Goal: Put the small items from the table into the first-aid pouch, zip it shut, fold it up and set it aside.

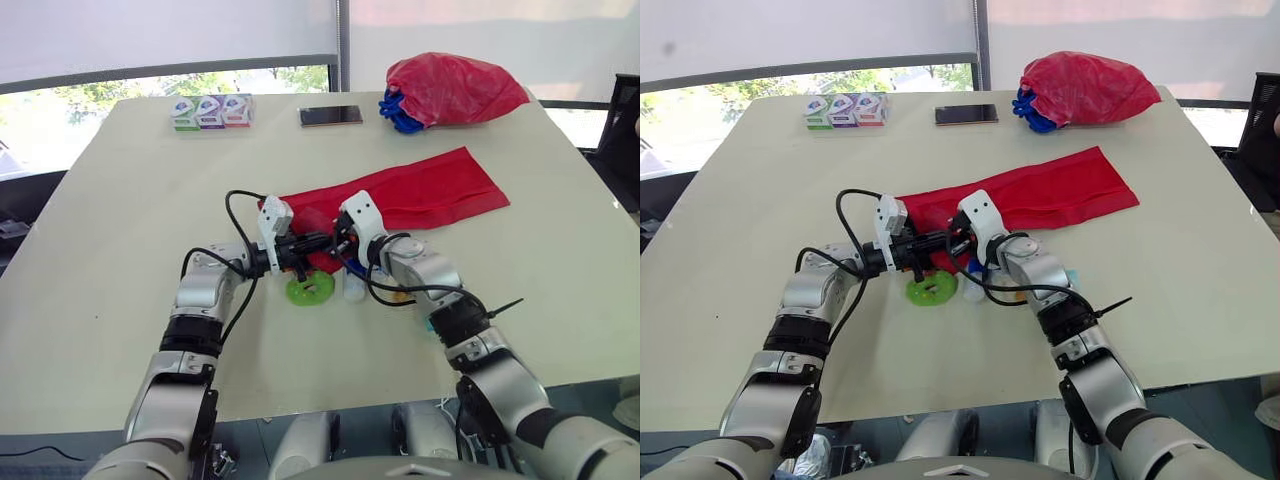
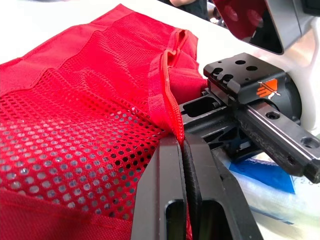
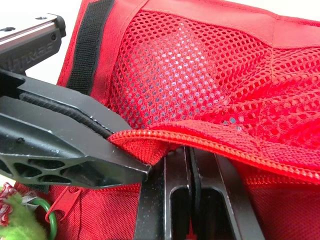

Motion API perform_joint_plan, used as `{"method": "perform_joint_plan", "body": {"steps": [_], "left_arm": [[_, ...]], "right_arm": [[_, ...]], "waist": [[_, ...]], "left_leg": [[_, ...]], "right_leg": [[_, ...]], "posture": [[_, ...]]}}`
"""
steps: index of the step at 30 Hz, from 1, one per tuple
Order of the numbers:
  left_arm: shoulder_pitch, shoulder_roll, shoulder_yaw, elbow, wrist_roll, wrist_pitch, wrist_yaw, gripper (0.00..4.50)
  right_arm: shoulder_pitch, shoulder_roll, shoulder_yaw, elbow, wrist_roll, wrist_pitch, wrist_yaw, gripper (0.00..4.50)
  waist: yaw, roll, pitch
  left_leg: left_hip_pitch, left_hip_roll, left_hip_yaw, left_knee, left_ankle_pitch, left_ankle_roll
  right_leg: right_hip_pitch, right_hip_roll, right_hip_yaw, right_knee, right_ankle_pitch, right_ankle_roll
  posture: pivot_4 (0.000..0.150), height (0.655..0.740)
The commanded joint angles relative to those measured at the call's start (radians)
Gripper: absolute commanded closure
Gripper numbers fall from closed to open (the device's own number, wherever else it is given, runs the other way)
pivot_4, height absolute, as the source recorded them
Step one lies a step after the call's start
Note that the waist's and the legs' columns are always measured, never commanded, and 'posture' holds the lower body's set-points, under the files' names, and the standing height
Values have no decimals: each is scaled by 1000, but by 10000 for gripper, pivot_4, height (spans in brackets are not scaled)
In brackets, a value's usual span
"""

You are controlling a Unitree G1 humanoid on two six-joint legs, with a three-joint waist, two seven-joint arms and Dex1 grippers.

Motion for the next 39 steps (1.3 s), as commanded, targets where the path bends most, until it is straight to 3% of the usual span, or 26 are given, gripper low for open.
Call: {"method": "perform_joint_plan", "body": {"steps": [1, 12, 26, 34, 36, 38, 39], "left_arm": [[-21, 16, -43, 40, 61, -91, -18, 45000], [-32, 36, -42, 67, 108, -163, -4, 45000], [-179, 85, -36, 334, 268, -372, 235, 45000], [-163, 92, -55, 355, 277, -386, 177, 45000], [-170, 105, -46, 379, 282, -391, 194, 45000], [-180, 116, -37, 400, 283, -396, 209, 45000], [-186, 121, -31, 409, 281, -400, 217, 40167]], "right_arm": [[8, -35, 14, -192, 37, 77, 67, 44582], [87, -157, -44, -518, 139, 235, 138, 44582], [515, -385, -389, -935, 299, 52, 173, 44582], [684, -509, -597, -1059, 500, 65, 228, 44582], [736, -536, -660, -1083, 542, 68, 228, 40573], [778, -553, -709, -1095, 576, 66, 231, 33454], [799, -560, -732, -1100, 589, 63, 225, 30145]], "waist": [[0, 0, 0], [2, 0, 0], [21, -2, 1], [26, -4, 3], [26, -5, 3], [28, -6, 4], [28, -7, 4]], "left_leg": [[0, 0, 0, 0, 0, 0], [-1, 0, 0, 0, 0, 0], [-2, 0, -1, 0, 0, 0], [0, 0, 0, 1, -2, 5], [0, 0, 0, 2, -2, 5], [0, 0, -1, 2, -2, 5], [0, 0, -1, 2, -2, 5]], "right_leg": [[0, 0, 0, 0, 0, 0], [0, 0, -1, 0, 0, 0], [0, 0, -2, -1, 0, 1], [4, 1, -2, 0, 0, 1], [4, 1, -2, 0, 0, 1], [4, 0, -2, -1, 0, 1], [4, 1, -2, -1, 0, 1]], "posture": [[1500, 7400], [1500, 7400], [1500, 7400], [1500, 7400], [1500, 7400], [1500, 7400], [1500, 7400]]}}
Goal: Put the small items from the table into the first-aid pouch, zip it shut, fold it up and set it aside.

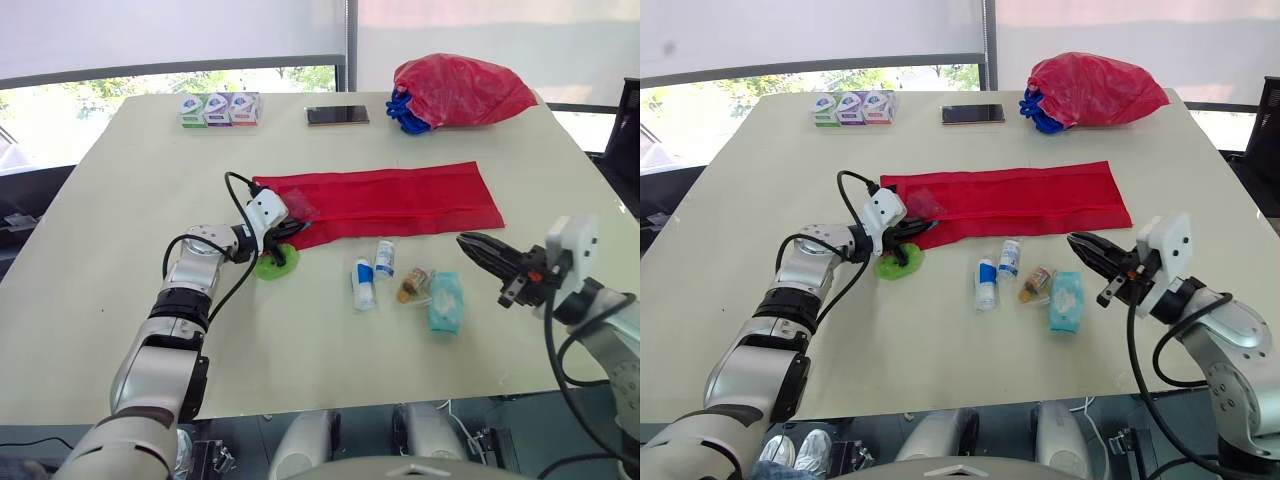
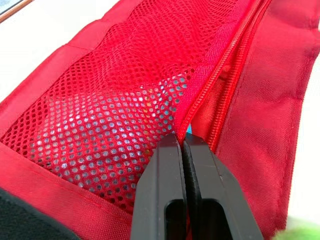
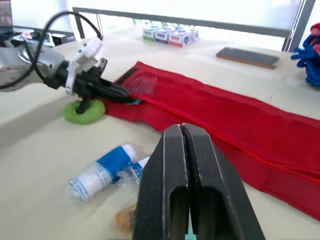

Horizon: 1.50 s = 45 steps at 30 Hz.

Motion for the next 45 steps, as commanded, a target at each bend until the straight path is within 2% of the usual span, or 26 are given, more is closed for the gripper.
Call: {"method": "perform_joint_plan", "body": {"steps": [1, 2, 6, 7, 9, 10, 14, 18, 23, 28, 38, 39, 40, 45], "left_arm": [[-22, 27, 35, 19, -5, -19, 8, 38424], [-21, 31, 41, 14, -22, -19, -16, 36100], [-2, 53, 58, -42, -73, -15, -123, 16719], [-2, 60, 60, -51, -79, -16, -144, 12693], [-15, 75, 59, -50, -74, -30, -157, 2981], [-28, 77, 60, -49, -76, -27, -161, 1299], [-76, 37, 39, -93, -94, -3, -209, 1299], [-108, -48, -9, -86, -39, -12, -156, 1299], [-183, -163, -84, 29, 65, -50, -41, 1299], [-290, -255, -105, 232, 125, -66, 89, 1299], [-380, -335, -92, 407, 152, -118, 212, 1299], [-386, -335, -92, 414, 155, -121, 216, 6688], [-389, -333, -92, 419, 158, -125, 218, 10212], [-381, -317, -96, 423, 169, -135, 192, 35786]], "right_arm": [[50, -24, -98, -51, 66, -14, -2, 26523], [75, -33, -119, -57, 81, -16, 2, 23125], [135, -63, -166, -77, 126, -26, -9, 3553], [142, -66, -171, -81, 135, -28, -15, 56], [153, -71, -175, -88, 148, -32, -26, 0], [157, -73, -173, -91, 154, -34, -32, 0], [155, -79, -157, -100, 167, -44, -52, 0], [143, -86, -148, -91, 173, -59, -65, 0], [143, -106, -131, -93, 148, -76, -81, 0], [130, -111, -115, -108, 146, -79, -121, 0], [132, -112, -105, -144, 149, -77, -183, 0], [134, -111, -102, -147, 146, -78, -188, 0], [137, -110, -100, -150, 145, -78, -192, 0], [140, -108, -92, -157, 146, -79, -208, 0]], "waist": [[0, 0, 0], [0, 0, 0], [0, 0, 0], [0, 0, 0], [1, 0, 0], [1, 0, 0], [6, -2, 1], [15, -3, 2], [20, -4, 2], [18, -6, 3], [23, -7, 4], [23, -8, 4], [23, -8, 4], [23, -8, 4]], "left_leg": [[0, 0, 0, 0, 0, 0], [0, 0, 1, 0, 0, 0], [0, 0, 1, 0, 0, 0], [0, 0, 1, 0, 0, 0], [0, 1, 0, 0, 0, 0], [0, 0, 1, 0, 0, 0], [0, 0, 0, 1, 0, 0], [0, -1, 0, 2, 0, 0], [0, -1, 0, 3, 1, -2], [0, -1, 0, 3, 1, -2], [0, -1, 0, 5, 1, -2], [-1, -1, 0, 6, 1, -2], [-1, -1, 0, 6, 1, -2], [-1, -1, 0, 7, 1, -2]], "right_leg": [[0, 0, 0, 0, 0, 0], [0, 0, 1, 0, 0, 0], [0, 0, 0, 0, 0, 0], [0, 0, 0, 0, 0, 0], [0, 0, 0, 0, 0, 0], [1, 0, 0, 0, 0, 0], [1, 0, 0, 0, 0, 0], [3, 0, -1, 0, 0, 0], [3, 0, -1, 0, 0, 0], [2, 1, -1, 1, 0, 0], [3, 1, -1, 2, 0, 0], [3, 1, -1, 2, 0, 0], [3, 1, -1, 2, 0, 0], [3, 1, -1, 2, 0, 0]], "posture": [[1500, 7400], [1500, 7400], [1500, 7400], [1500, 7400], [1500, 7400], [1500, 7400], [1500, 7400], [1500, 7400], [1500, 7400], [1500, 7400], [1500, 7400], [1500, 7400], [1500, 7400], [1500, 7400]]}}
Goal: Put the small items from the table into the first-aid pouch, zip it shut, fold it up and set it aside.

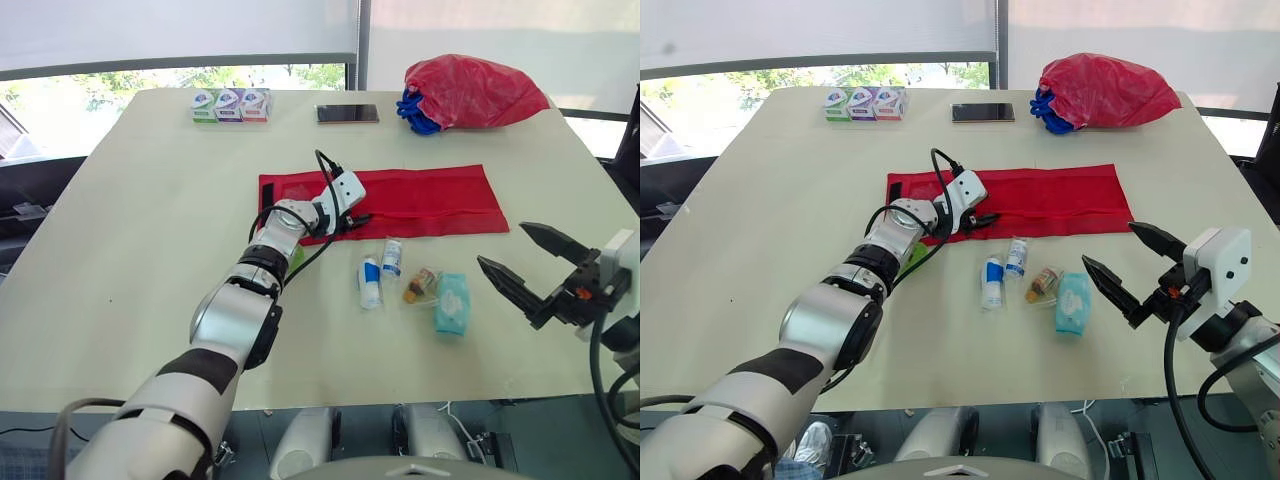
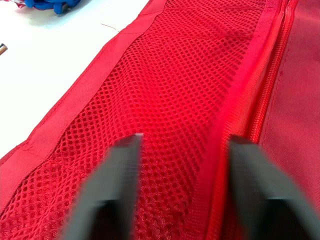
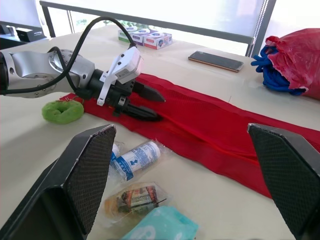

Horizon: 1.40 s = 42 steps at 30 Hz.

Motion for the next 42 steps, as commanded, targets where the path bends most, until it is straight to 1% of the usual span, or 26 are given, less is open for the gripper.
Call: {"method": "perform_joint_plan", "body": {"steps": [1, 2, 12, 21, 25, 29, 34, 38, 42], "left_arm": [[-6, 22, 7, -14, 7, -34, -41, 40971], [2, 29, 5, -22, 8, -42, -62, 43136], [93, 127, 18, -167, -22, -66, -237, 43136], [148, 226, 44, -242, -41, -32, -263, 43136], [170, 237, 58, -302, -74, 0, -286, 43136], [222, 246, 74, -441, -130, 90, -345, 43136], [298, 284, 72, -596, -151, 187, -386, 43136], [351, 306, 78, -668, -172, 241, -397, 43136], [369, 322, 84, -695, -182, 271, -390, 43136]], "right_arm": [[-2, -10, -1, -36, 7, -22, -12, 0], [-3, -10, 1, -36, 9, -21, -15, 0], [-6, -15, 39, -52, 38, -5, -35, 0], [-11, -26, 82, -48, 31, -7, -53, 0], [-17, -27, 98, -47, 27, -9, -61, 0], [-20, -29, 107, -52, 27, -10, -69, 0], [-12, -30, 111, -65, 31, -3, -83, 0], [-7, -30, 125, -75, 28, 2, -94, 0], [-9, -34, 130, -74, 29, 3, -98, 0]], "waist": [[0, 0, 0], [0, 0, 0], [-6, 0, 0], [-15, 0, 0], [-18, 0, 0], [-18, 0, 0], [-21, 0, 0], [-22, 0, 0], [-21, 0, 0]], "left_leg": [[0, 0, 0, 0, 0, 0], [0, 0, 0, 0, 0, 0], [0, 1, 0, 0, 0, 0], [0, 1, 0, 1, 0, 0], [0, 2, 0, 1, 0, 0], [0, 2, 0, 3, 0, 0], [-1, 2, 0, 3, 0, 0], [0, 3, 0, 4, 0, 0], [0, 3, 0, 4, 0, 0]], "right_leg": [[0, 0, 0, 0, 0, 0], [0, 0, 0, 0, 0, 0], [0, 1, 1, 0, 0, 0], [0, 1, 1, 1, 0, 0], [0, 1, 0, 1, 0, 0], [0, 1, 0, 1, 0, 0], [0, 1, 1, 1, 0, 0], [0, 2, 1, 1, 0, 0], [0, 2, 1, 1, 0, 0]], "posture": [[1500, 7400], [1500, 7400], [1500, 7400], [1500, 7400], [1500, 7400], [1500, 7400], [1500, 7400], [1500, 7400], [1500, 7400]]}}
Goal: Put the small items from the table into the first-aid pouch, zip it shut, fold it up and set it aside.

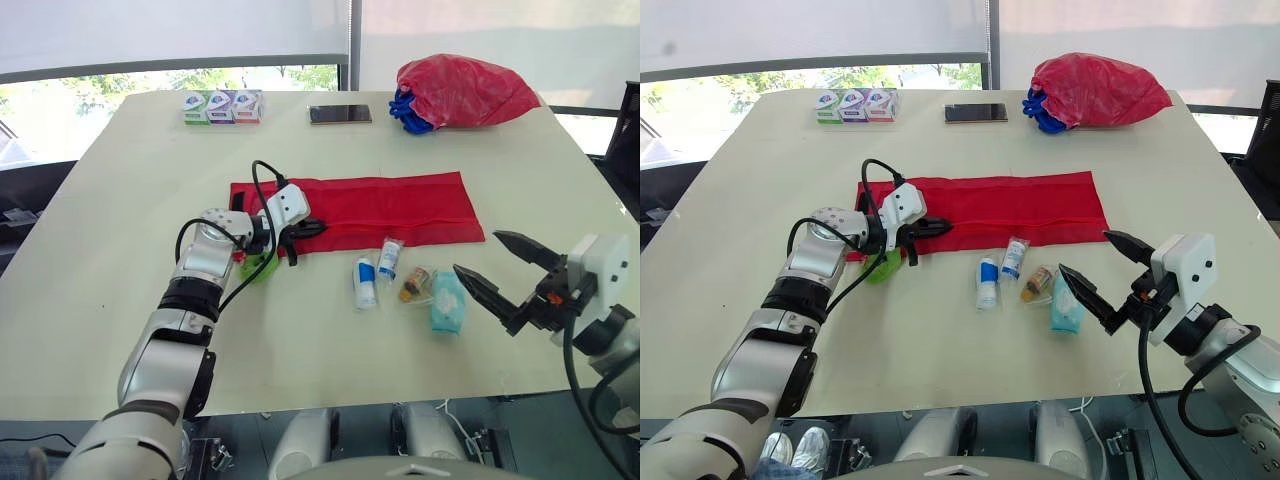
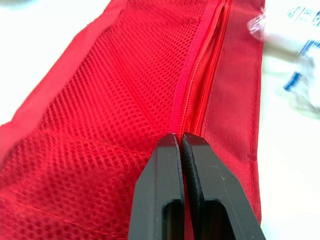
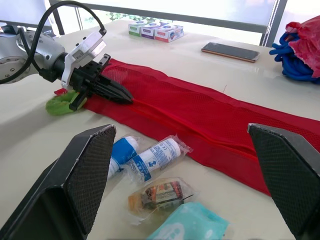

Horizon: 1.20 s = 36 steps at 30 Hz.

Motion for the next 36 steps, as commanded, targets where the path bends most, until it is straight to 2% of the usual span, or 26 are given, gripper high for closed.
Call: {"method": "perform_joint_plan", "body": {"steps": [1, 16, 20, 23, 26, 31, 36], "left_arm": [[-4, 27, 29, -49, -30, 17, -1, 43136], [-5, 30, 9, -83, -54, 51, -19, 43136], [-3, 28, 5, -85, -52, 52, -21, 43136], [-5, 28, 0, -79, -47, 48, -24, 43136], [-10, 24, -3, -70, -44, 42, -25, 43136], [-20, 17, -9, -49, -37, 30, -28, 43136], [-29, 12, -11, -33, -34, 21, -30, 43136]], "right_arm": [[-6, -15, -12, -32, 6, -6, -7, 0], [-67, -53, 112, -27, -27, 38, -10, 0], [-64, -62, 98, -43, 11, 31, 20, 0], [-34, -123, 2, -30, 74, 15, 132, 0], [16, -177, -177, 46, 125, -16, 273, 0], [160, -250, -422, 177, 54, -106, 580, 0], [175, -298, -522, 264, 35, -130, 702, 0]], "waist": [[0, 0, 0], [1, 0, 0], [1, 0, 0], [3, 0, 0], [4, 0, 0], [18, 0, 0], [21, 0, 0]], "left_leg": [[0, 0, 0, 0, 0, 0], [0, 0, 0, 1, 0, 0], [0, 0, 0, 1, 0, 1], [0, 0, 0, 1, 0, 1], [-1, 0, 0, 2, -2, 4], [0, 0, 1, 4, -5, 8], [1, 1, 3, 4, -5, 8]], "right_leg": [[0, 0, 0, 0, 0, 0], [0, 0, 0, 0, 0, 0], [0, 0, 0, 0, 0, 0], [0, 0, 0, 0, 0, 0], [1, 0, 0, 0, 0, 0], [2, 0, 0, -1, 0, 0], [3, 0, 1, 0, 0, 0]], "posture": [[1500, 7400], [1500, 7400], [1500, 7400], [1500, 7400], [1500, 7400], [1500, 7400], [1500, 7400]]}}
